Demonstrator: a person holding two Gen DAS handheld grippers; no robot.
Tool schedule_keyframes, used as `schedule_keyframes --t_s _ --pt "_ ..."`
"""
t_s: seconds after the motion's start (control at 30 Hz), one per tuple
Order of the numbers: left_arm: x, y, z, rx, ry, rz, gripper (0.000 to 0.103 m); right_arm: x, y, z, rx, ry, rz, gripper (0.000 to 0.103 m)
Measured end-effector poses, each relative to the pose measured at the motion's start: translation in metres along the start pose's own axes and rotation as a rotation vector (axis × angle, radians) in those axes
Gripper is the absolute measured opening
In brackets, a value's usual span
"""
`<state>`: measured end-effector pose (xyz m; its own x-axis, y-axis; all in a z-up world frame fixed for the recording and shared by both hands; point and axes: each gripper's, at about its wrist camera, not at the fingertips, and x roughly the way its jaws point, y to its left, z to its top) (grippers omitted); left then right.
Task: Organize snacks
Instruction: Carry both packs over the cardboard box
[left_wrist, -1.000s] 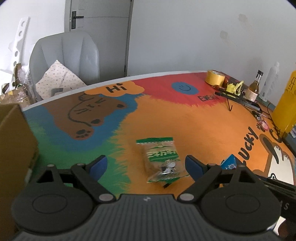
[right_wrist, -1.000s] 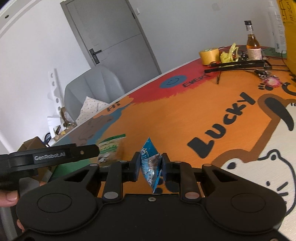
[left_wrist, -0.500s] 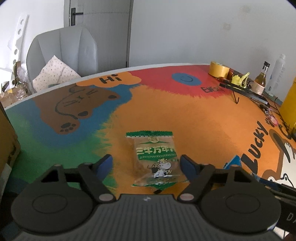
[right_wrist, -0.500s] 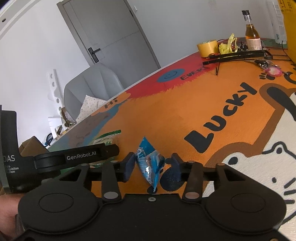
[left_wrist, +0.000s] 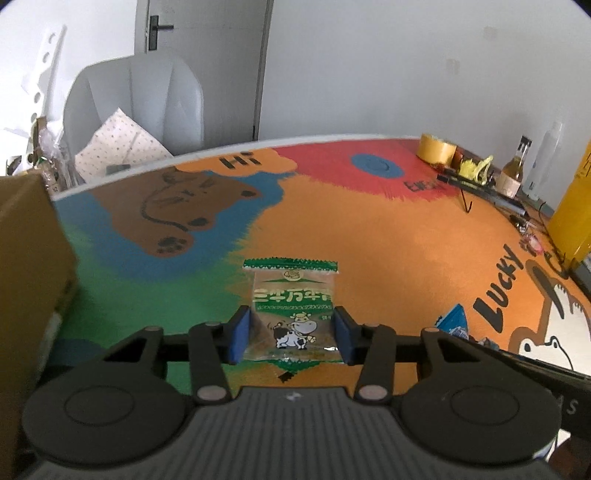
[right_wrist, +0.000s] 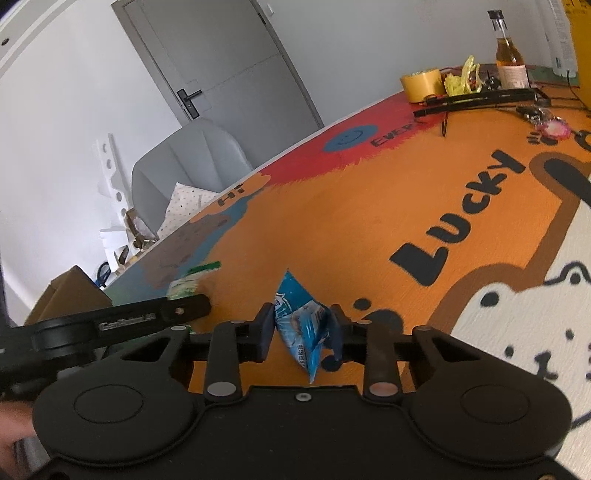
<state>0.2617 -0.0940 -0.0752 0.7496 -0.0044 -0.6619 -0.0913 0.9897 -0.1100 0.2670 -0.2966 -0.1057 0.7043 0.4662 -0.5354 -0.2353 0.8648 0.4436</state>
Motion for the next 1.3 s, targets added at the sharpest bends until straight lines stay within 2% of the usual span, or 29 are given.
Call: schedule_keyframes --t_s 0.63,0.97,1.3 --pt "-0.098 0.049 0.002 -0.068 -0.123 0.020 0.046 -0.045 0.082 0.002 -0.154 -0.110 0.121 0.028" --pt "-0.140 0.077 -0.001 -0.101 -0.186 0.020 0.046 -0.060 0.114 0.003 -0.185 -0.133 0.126 0.028" --pt "-0.167 0.111 -0.007 -0.139 -0.214 0.040 0.046 -0.068 0.147 -0.001 -0.227 -0.155 0.141 0.028"
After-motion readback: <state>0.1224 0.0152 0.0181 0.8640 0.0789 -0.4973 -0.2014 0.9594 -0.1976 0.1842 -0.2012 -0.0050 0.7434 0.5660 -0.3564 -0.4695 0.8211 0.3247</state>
